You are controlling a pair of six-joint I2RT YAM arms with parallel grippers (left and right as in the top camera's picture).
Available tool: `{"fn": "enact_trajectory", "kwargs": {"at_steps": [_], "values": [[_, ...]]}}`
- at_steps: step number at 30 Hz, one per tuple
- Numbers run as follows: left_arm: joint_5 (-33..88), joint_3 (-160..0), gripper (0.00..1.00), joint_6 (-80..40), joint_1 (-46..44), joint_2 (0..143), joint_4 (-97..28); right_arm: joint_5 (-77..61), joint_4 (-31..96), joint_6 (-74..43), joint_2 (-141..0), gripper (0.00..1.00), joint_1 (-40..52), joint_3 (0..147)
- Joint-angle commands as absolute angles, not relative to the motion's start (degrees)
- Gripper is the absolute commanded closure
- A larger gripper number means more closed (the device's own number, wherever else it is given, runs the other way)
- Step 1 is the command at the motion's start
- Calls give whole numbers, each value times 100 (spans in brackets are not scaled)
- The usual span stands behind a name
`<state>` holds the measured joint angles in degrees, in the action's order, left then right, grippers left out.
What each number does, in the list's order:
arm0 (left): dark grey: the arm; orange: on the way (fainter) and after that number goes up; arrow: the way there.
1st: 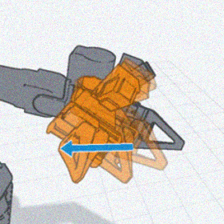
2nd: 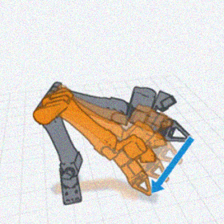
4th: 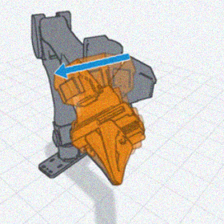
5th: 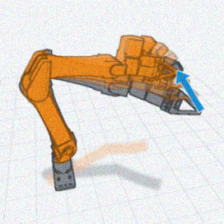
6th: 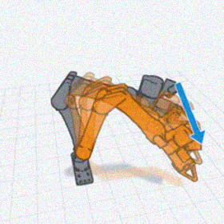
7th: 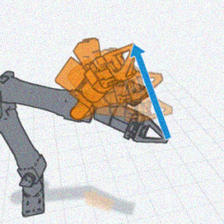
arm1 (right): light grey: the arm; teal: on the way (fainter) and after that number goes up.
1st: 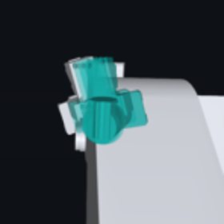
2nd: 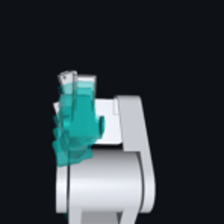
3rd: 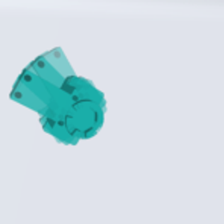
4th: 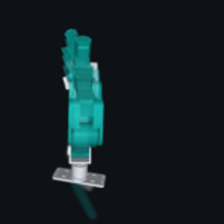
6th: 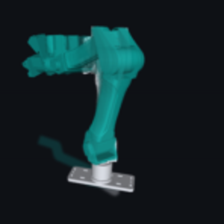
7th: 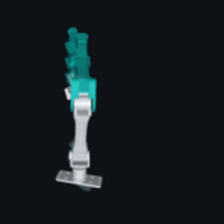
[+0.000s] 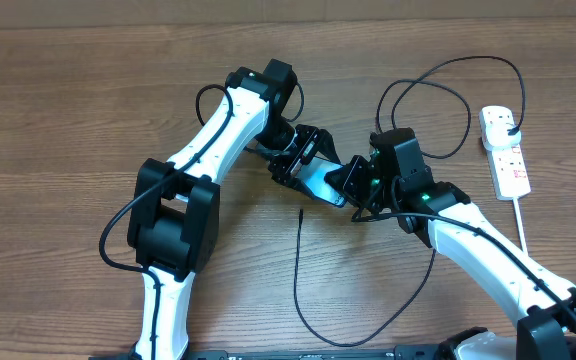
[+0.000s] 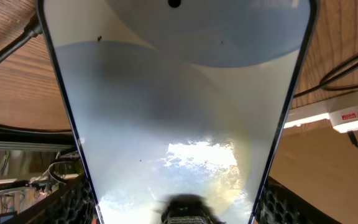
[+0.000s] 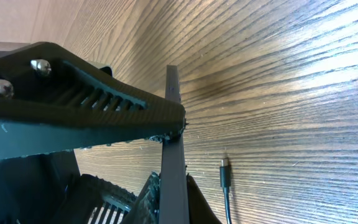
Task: Plug charger to phone and switch on socket
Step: 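Open the left gripper and pull it back from the phone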
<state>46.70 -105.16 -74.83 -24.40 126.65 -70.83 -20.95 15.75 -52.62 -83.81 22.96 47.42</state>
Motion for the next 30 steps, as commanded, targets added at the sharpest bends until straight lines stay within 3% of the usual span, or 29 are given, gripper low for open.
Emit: {"fn": "enact_trajectory", "kwargs": {"at_steps": [1, 11, 18, 24, 30], "values": [[4908, -10678, 0, -7347, -2464, 12663, -7105, -2038, 1555, -5229, -8403, 96, 2316, 4829], [5513, -10680, 0, -6149, -2058, 12652, -7153, -1890, 1525, -5234, -8403, 96, 2265, 4829], [4939, -10680, 0, -5933, -1712, 12202, -7306, -1979, 1511, -5498, -8403, 96, 1828, 4829], [3597, -10685, 0, -6132, -1599, 11242, -7043, -2742, 1315, -6667, -8403, 96, 1286, 4829], [2676, -10685, 0, -6598, -1621, 10565, -6993, -3730, 646, -8554, -8403, 96, 1118, 4829]]}}
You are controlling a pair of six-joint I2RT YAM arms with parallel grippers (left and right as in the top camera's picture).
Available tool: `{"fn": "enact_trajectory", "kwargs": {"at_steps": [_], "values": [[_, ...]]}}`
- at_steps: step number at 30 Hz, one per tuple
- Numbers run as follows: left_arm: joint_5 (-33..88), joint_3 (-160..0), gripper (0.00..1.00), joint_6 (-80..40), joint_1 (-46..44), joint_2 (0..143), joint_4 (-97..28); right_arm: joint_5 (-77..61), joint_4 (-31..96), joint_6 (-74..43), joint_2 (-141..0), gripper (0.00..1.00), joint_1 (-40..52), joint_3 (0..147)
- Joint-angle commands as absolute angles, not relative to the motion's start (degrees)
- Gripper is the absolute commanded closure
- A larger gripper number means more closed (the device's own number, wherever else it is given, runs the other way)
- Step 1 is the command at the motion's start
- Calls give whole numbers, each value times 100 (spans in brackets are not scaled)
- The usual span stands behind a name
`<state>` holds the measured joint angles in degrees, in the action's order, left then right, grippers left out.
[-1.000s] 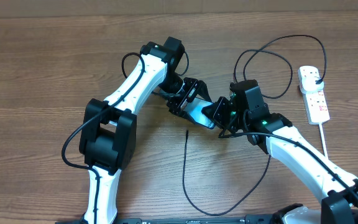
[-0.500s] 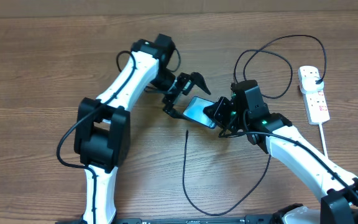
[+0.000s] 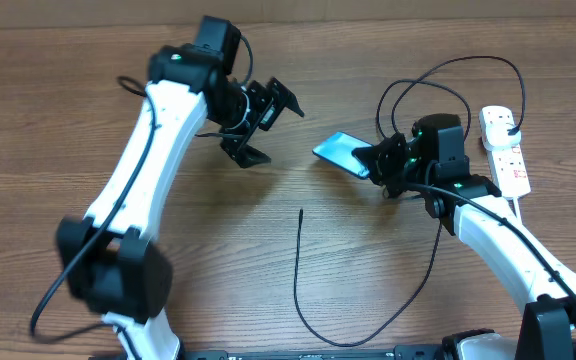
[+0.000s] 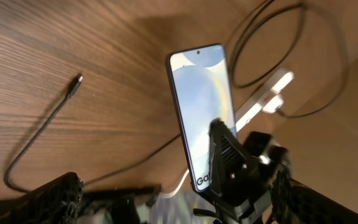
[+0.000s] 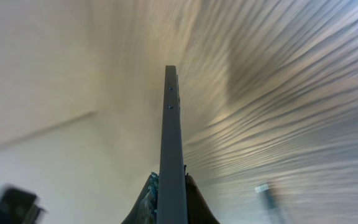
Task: Plug charger to phone and switch on socket
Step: 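Open the left gripper and pull it back from the phone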
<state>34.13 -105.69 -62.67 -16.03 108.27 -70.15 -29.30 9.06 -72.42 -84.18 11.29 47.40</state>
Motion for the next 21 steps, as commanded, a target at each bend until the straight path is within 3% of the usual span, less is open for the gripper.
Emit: {"fn": "enact_trajectory", "kwargs": {"at_steps": [1, 8, 21], "values": [[2637, -10685, 0, -6687, -1621, 10521, -6982, -3879, 486, -8890, -8403, 96, 1118, 4829], [2661, -10683, 0, -7234, -1621, 10499, -6869, -4786, -825, -10768, -8403, 96, 1125, 4829], [2626, -10683, 0, -8012, -1776, 10499, -6239, -5070, -1835, -12223, -8403, 96, 1271, 4829]]}}
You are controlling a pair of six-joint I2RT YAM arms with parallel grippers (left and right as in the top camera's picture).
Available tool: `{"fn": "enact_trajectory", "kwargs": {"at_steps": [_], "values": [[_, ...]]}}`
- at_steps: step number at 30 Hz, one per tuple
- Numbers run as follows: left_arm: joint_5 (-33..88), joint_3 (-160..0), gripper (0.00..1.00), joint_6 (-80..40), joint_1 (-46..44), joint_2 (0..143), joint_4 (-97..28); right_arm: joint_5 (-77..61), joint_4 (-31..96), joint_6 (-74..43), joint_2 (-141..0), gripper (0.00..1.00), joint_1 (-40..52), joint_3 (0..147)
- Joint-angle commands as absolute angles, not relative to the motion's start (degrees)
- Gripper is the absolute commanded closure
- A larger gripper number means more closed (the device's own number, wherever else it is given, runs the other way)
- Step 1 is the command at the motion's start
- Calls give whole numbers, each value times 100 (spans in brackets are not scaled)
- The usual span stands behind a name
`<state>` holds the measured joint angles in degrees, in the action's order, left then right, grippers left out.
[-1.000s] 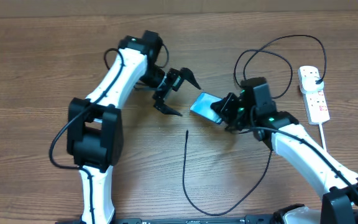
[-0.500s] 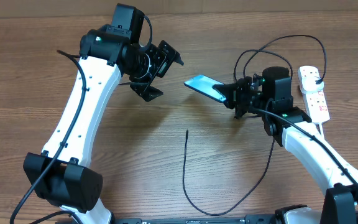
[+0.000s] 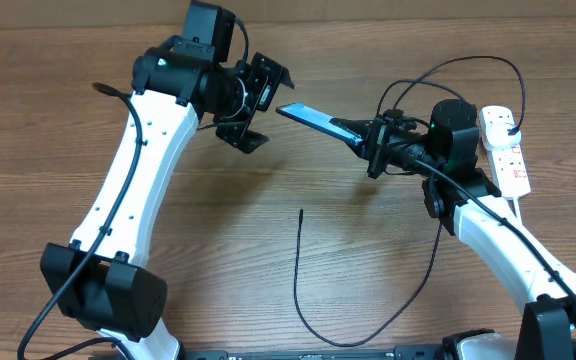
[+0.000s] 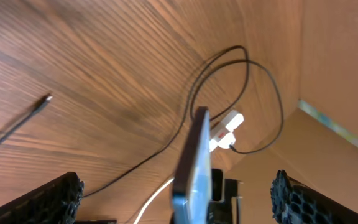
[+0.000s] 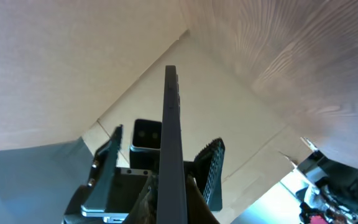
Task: Plug charger to phone and switch on socket
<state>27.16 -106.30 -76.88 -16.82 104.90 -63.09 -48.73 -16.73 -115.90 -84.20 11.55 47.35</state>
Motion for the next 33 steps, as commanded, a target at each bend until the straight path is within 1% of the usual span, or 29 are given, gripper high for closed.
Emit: {"fn": "enact_trajectory", "kwargs": {"at_steps": [1, 5, 16, 19, 25, 30, 33], "values": [[2587, -10683, 0, -8068, -1800, 10499, -6224, -5070, -1887, -12331, -8403, 96, 1319, 4829], [2464, -10683, 0, -8256, -1850, 10501, -6226, -4974, -2078, -12385, -8403, 96, 1433, 4834], [2335, -10678, 1, -8613, -1975, 10503, -6224, -4936, -2097, -12385, -8403, 96, 1452, 4836], [2300, -10676, 0, -8639, -2025, 10523, -6224, -4925, -2097, -12387, -8403, 96, 1452, 4836], [2265, -10672, 3, -8705, -2132, 10565, -6215, -4779, -2097, -12385, -8403, 96, 1452, 4836], [2169, -10663, 0, -8724, -2206, 10565, -6182, -4692, -2108, -12385, -8403, 96, 1452, 4836], [2010, -10661, 0, -8635, -2239, 10565, -6173, -4652, -2252, -12385, -8403, 96, 1452, 4836]]}}
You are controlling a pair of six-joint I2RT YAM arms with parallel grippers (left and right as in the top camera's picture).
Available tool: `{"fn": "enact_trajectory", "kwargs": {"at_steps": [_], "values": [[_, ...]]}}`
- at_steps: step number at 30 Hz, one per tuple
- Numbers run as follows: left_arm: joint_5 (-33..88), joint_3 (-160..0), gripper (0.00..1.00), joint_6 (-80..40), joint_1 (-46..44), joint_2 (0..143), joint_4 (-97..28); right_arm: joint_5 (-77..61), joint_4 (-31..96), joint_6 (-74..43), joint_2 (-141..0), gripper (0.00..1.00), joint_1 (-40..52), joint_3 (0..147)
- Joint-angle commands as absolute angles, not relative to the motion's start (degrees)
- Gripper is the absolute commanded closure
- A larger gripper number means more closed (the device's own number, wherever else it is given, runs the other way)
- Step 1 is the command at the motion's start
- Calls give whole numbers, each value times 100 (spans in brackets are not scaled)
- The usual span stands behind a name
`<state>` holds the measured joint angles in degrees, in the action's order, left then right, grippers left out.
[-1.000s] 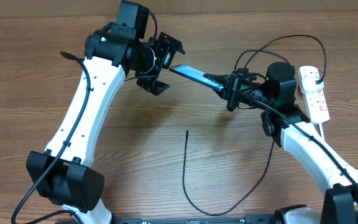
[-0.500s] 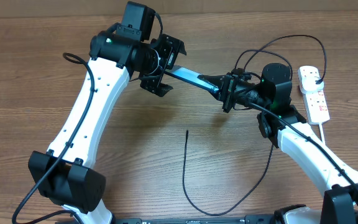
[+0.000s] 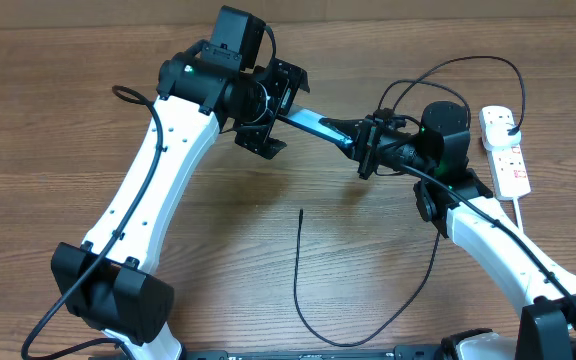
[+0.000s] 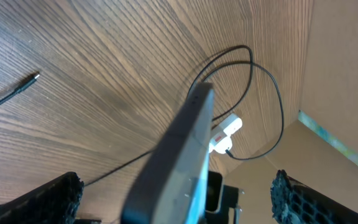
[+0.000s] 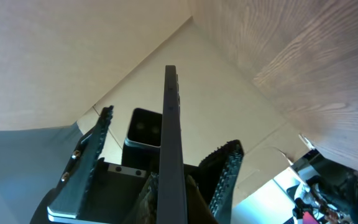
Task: Plug charger to phone and switch on socket
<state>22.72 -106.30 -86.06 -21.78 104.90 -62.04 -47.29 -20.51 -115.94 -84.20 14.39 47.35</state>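
The phone (image 3: pixel 313 126) is held off the table, edge-on and pointing left, with my right gripper (image 3: pixel 360 143) shut on its right end; in the right wrist view its thin dark edge (image 5: pixel 169 124) runs up from my right gripper (image 5: pixel 169 193). My left gripper (image 3: pixel 280 112) is open, its fingers on either side of the phone's left end without touching it. The left wrist view shows the phone (image 4: pixel 179 155) between the wide-apart fingers (image 4: pixel 48 199). The charger cable's plug tip (image 3: pixel 300 212) lies loose on the table. The white socket strip (image 3: pixel 505 150) lies at the far right.
The black charger cable (image 3: pixel 368 335) loops over the near part of the wooden table (image 3: pixel 48 140) and runs up behind my right arm in loops (image 3: pixel 438 90) to the socket strip. A brown cardboard wall (image 4: pixel 347 62) borders the table's far side.
My left gripper has moved right, from just left of the phone's end to having its open fingers on either side of that end. The right gripper still holds the phone in about the same place.
First both grippers were at the phone low over the table's middle. Then the left gripper was open and away at the upper left while the right held the phone further right. Then the phone pointed left, raised, and now the left fingers flank it.
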Motion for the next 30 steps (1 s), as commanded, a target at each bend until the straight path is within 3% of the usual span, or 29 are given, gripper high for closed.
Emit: {"fn": "enact_trajectory", "kwargs": {"at_steps": [1, 8, 30], "values": [[1959, -10661, 1, -8576, -2250, 10565, -6160, -4652, -2298, -12385, -8403, 96, 1452, 4836], [1660, -10661, 12, -8532, -2351, 10565, -6141, -4633, -2394, -12385, -8403, 96, 1452, 4838], [1315, -10656, 18, -8547, -2519, 10565, -6095, -4641, -2394, -12385, -8403, 96, 1452, 4838]]}}
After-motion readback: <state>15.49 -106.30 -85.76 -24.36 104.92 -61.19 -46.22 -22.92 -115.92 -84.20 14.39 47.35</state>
